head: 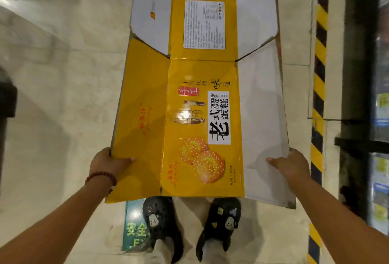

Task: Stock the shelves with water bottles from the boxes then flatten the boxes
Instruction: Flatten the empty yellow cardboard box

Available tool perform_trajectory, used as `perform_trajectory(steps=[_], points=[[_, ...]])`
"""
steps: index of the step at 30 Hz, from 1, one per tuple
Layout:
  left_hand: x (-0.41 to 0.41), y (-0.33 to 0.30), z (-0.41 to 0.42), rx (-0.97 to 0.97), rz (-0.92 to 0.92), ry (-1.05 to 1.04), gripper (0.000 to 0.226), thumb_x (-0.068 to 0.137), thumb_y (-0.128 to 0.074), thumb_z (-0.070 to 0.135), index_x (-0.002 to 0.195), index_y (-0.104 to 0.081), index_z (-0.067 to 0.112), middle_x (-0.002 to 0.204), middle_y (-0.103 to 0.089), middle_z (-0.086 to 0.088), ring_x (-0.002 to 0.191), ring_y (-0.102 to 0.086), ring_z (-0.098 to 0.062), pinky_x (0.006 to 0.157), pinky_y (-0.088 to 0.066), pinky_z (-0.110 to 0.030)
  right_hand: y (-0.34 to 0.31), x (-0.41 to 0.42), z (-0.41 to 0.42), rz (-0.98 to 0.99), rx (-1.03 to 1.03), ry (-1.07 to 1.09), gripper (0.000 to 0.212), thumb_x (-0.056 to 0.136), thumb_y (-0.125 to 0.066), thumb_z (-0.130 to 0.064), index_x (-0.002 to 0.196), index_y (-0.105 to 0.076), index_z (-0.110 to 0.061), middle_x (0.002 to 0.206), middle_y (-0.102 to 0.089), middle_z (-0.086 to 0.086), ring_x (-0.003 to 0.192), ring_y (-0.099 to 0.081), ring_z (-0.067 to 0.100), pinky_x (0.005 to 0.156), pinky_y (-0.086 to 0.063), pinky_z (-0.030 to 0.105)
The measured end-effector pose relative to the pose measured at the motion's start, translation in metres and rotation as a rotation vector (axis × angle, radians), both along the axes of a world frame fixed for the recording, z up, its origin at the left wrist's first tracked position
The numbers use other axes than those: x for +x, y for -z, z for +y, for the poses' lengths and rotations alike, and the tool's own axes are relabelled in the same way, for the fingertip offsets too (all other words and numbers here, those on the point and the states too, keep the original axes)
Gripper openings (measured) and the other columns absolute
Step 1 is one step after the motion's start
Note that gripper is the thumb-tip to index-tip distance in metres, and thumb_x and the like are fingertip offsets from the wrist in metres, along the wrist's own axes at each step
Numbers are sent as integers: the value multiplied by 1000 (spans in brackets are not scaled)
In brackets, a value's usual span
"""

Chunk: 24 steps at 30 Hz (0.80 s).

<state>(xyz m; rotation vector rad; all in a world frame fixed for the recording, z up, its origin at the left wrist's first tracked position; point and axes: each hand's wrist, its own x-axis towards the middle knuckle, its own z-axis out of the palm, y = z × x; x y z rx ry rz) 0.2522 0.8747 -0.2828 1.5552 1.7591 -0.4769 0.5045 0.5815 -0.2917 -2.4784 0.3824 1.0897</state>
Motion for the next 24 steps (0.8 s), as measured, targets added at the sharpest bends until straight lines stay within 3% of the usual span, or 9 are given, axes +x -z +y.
perform_trajectory(steps=[6, 10, 17, 24], points=[[31, -125, 25, 41, 27, 81, 47, 81, -74, 27, 115, -56, -1, 114, -59, -24, 104, -54, -40, 77, -40, -42, -123, 26, 21, -38, 19, -81, 41, 84, -68, -12, 120, -53, 2, 116, -59, 22, 96, -55, 36, 78, -46, 37], [46, -223, 39, 24, 45, 95, 58, 80, -75, 30, 123, -51, 1, 117, -57, -21, 107, -52, -40, 86, -44, -48, -213, 41, 26, -39, 17, -79, 43, 83, -67, -10, 122, -52, 1, 118, -57, 21, 102, -56, 39, 78, -46, 36], [56, -396, 32, 20, 35, 151, 52, 81, -73, 27, 121, -52, 0, 100, -54, -15, 94, -52, -35, 79, -44, -44, -377, 45, 6, 6, -56, -155, 43, 85, -65, -11, 123, -52, 4, 121, -57, 22, 106, -57, 36, 85, -50, 37], [30, -503, -11, 52, -24, 189, 52, 77, -76, 25, 116, -53, 0, 99, -55, -15, 87, -51, -31, 73, -43, -41, -492, 30, -28, -21, -69, -224, 55, 86, -69, -20, 128, -46, 7, 129, -52, 21, 114, -54, 35, 87, -46, 37]])
